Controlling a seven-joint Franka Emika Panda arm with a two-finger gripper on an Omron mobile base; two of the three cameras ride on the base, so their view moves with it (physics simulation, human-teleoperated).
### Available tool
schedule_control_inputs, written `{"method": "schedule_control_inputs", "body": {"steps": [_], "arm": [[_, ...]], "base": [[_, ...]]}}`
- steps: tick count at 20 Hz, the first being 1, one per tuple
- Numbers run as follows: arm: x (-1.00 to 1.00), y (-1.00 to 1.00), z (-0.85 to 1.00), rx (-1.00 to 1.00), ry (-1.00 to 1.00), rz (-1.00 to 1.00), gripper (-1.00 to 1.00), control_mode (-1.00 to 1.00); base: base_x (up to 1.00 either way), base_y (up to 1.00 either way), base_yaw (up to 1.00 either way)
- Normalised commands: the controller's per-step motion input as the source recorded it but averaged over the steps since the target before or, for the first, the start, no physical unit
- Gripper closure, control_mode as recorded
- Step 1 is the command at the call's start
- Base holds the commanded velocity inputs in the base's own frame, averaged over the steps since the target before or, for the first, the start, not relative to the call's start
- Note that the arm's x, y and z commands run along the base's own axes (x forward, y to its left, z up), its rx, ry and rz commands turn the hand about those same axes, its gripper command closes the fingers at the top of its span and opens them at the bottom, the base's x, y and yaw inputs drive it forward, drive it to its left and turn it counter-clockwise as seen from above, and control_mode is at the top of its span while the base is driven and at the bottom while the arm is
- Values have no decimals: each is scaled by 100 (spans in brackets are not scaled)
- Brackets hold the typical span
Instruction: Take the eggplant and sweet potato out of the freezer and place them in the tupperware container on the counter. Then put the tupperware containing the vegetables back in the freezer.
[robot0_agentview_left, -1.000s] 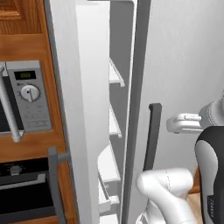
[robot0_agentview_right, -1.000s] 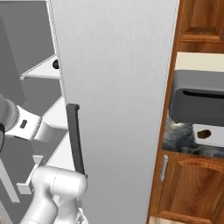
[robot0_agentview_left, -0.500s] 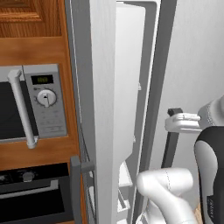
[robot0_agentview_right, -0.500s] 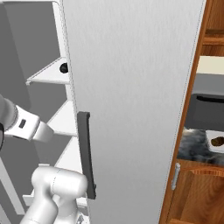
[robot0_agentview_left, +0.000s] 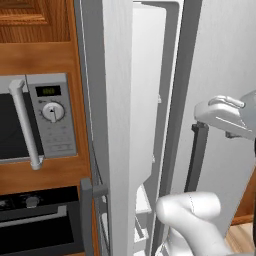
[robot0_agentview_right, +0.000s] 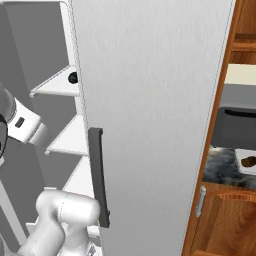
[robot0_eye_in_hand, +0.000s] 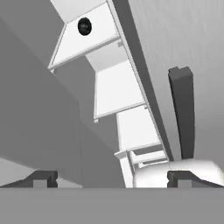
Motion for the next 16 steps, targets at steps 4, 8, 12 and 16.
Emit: {"method": "schedule_control_inputs", "body": {"steps": [4, 8, 12, 16], "arm": [[42, 52, 36, 11, -3, -7, -100, -100], [53, 29, 20, 19, 0, -5, -100, -100], [48, 33, 1, 21, 2, 0, -100, -100], [51, 41, -4, 23, 6, 0, -100, -100]], "base": [[0, 0, 0], [0, 0, 0], [0, 0, 0], [0, 0, 0]]}}
